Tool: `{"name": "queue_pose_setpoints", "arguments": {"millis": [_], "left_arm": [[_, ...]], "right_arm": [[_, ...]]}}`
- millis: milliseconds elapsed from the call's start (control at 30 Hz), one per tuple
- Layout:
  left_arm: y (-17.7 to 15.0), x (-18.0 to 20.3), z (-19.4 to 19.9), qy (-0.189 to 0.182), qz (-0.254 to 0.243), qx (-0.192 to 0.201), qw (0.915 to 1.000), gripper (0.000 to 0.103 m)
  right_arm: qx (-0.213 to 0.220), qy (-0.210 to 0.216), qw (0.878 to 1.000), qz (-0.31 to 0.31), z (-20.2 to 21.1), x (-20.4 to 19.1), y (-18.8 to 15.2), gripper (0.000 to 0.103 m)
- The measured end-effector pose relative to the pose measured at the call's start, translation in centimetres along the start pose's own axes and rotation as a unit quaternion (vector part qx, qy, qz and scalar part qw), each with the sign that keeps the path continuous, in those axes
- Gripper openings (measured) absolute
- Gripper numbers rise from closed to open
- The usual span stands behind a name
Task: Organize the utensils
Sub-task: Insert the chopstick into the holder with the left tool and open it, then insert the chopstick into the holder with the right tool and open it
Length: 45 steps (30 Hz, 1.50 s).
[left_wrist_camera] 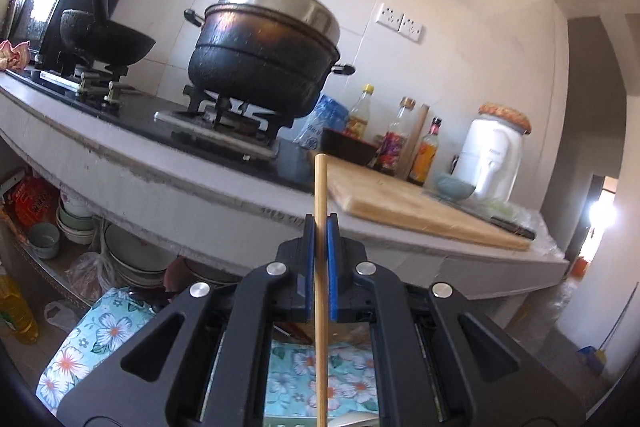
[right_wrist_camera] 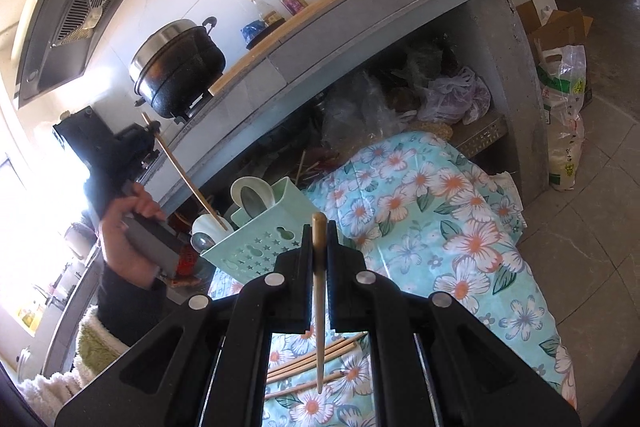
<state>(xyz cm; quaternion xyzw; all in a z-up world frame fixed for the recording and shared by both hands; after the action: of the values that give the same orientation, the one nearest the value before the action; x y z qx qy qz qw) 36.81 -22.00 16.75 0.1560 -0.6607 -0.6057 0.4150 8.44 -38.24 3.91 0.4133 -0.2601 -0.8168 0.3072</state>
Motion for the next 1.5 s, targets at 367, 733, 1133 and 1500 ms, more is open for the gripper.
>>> {"name": "queue_pose_setpoints", "arguments": {"millis": [367,733,1133,1500], "left_arm": [[-4.5,-1.6,1.8,0.006,-0.011,-0.038,0.9992,0.005],[-7.3,-2.3,10.4,0.007,-0.013,-0.095,0.9953,0.047],[-16.2,-3.6,20.3,0.012,-0.035,-0.211,0.9768,0.073],[-18.1,-7.1,24.5,0.063,-0.036,-0.217,0.9734,0.08]], "right_arm": [[0.0,-0.006,1.0,-0.004,0.1,0.4,0.0,0.006],[0.021,0.023,0.999,0.037,1.3,-2.9,1.8,0.006],[0.114,0.083,0.98,0.141,1.2,-15.2,11.0,0.006],[0.136,0.045,0.968,0.204,-5.5,-21.2,13.5,0.006]]}}
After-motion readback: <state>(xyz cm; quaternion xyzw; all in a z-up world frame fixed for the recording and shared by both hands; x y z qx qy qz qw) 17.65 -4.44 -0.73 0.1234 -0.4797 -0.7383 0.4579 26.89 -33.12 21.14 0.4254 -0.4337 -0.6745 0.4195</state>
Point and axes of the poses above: each gripper's, at about its wrist camera, not at the fingertips, and z roughly against the way its jaws point, x to its right, y to its top, the point moved 10 cm from there along -z, roughly the way its jaws point, and after that the axes turned 9 degrees about -y, right-handed, at the moved point
